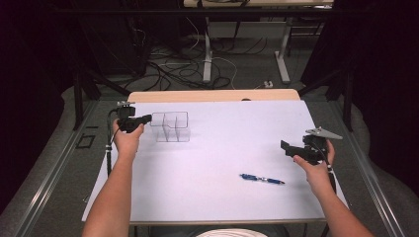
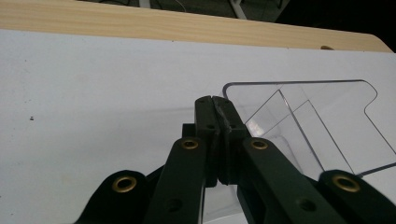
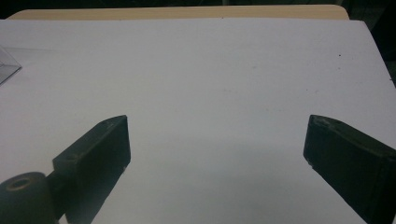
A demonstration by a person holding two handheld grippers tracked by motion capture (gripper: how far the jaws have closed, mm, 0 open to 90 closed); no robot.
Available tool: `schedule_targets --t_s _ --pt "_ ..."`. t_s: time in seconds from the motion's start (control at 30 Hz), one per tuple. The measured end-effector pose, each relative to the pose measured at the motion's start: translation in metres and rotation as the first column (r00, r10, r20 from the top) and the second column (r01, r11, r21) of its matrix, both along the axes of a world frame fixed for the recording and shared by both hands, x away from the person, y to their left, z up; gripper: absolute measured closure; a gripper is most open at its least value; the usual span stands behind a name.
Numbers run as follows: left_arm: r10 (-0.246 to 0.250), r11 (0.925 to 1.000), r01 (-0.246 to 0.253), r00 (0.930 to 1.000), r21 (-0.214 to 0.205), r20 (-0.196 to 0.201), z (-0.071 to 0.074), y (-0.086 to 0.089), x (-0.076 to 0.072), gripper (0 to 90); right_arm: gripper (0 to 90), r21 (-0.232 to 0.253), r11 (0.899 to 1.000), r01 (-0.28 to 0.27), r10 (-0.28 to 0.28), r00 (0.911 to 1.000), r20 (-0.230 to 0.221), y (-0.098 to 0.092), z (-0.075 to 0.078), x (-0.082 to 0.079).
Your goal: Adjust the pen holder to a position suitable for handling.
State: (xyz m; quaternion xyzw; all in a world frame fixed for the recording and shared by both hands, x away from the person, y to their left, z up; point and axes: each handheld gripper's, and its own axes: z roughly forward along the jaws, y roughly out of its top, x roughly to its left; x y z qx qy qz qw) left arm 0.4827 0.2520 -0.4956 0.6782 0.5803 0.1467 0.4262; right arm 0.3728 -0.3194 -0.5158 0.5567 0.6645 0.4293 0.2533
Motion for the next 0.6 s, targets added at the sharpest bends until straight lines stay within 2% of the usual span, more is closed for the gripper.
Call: schedule_targets --t_s 0.2,0.23,0.27,0.6 --pt "-0.016 0.9999 0.016 0.9999 0.003 0.000 0.000 -0.008 -0.001 90.0 6.9 -0.001 1.000 -0.002 0.002 1.0000 0.000 0.000 0.000 0.000" --pt "-0.010 1.0000 0.010 0.9999 0.001 0.009 -0.001 -0.010 -0.001 90.0 7.0 0.000 1.000 -0.002 0.002 1.0000 0.000 0.000 0.000 0.000" --pt "-0.023 0.9997 0.023 0.9997 0.008 0.000 0.000 -0.011 -0.001 90.0 7.0 0.000 1.000 -0.002 0.002 1.0000 0.000 0.000 0.000 0.000" --pt "-0.041 0.9991 0.041 0.9992 -0.013 0.004 -0.001 -0.031 -0.003 90.0 7.0 0.001 1.000 -0.001 0.001 1.0000 -0.001 0.001 0.000 0.000"
